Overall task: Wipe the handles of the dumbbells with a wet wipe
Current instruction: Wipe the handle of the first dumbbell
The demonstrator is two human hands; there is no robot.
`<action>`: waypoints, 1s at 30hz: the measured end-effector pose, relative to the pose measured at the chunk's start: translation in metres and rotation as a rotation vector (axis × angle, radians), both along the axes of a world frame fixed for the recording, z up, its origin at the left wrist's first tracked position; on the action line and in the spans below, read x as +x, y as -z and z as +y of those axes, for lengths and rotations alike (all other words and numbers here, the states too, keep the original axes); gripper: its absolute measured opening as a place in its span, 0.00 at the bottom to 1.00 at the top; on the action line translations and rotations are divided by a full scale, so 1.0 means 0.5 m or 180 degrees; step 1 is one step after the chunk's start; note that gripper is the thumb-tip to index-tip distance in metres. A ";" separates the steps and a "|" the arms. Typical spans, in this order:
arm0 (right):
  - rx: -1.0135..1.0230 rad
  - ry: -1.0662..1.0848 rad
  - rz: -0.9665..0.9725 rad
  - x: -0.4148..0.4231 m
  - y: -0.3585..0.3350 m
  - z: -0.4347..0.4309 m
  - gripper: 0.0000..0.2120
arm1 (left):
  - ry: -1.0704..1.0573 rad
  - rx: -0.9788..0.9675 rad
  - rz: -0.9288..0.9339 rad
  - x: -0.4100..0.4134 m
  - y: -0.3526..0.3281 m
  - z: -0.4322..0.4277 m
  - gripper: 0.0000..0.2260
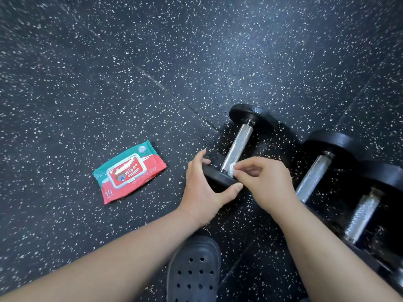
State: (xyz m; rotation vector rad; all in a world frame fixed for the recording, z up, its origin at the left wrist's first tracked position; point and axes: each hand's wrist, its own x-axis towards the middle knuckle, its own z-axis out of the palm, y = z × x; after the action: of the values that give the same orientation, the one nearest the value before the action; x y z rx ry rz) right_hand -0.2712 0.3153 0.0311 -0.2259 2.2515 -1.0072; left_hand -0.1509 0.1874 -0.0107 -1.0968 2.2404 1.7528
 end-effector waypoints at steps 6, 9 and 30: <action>-0.0039 0.0818 -0.1022 -0.003 0.017 -0.016 0.08 | -0.0008 0.0085 0.0035 0.001 0.003 -0.001 0.55; -0.0053 0.0851 -0.1315 -0.013 0.032 -0.030 0.12 | -0.0032 0.0091 0.0053 0.001 0.006 -0.003 0.55; -0.0715 0.0478 -0.2174 -0.046 0.069 -0.037 0.17 | -0.0003 0.0158 0.0091 0.001 0.008 0.001 0.54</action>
State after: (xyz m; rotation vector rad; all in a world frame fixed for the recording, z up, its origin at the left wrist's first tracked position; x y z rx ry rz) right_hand -0.2940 0.2970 -0.0034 0.1776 1.5530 -1.1955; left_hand -0.1504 0.1880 -0.0148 -1.0701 2.1999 1.8257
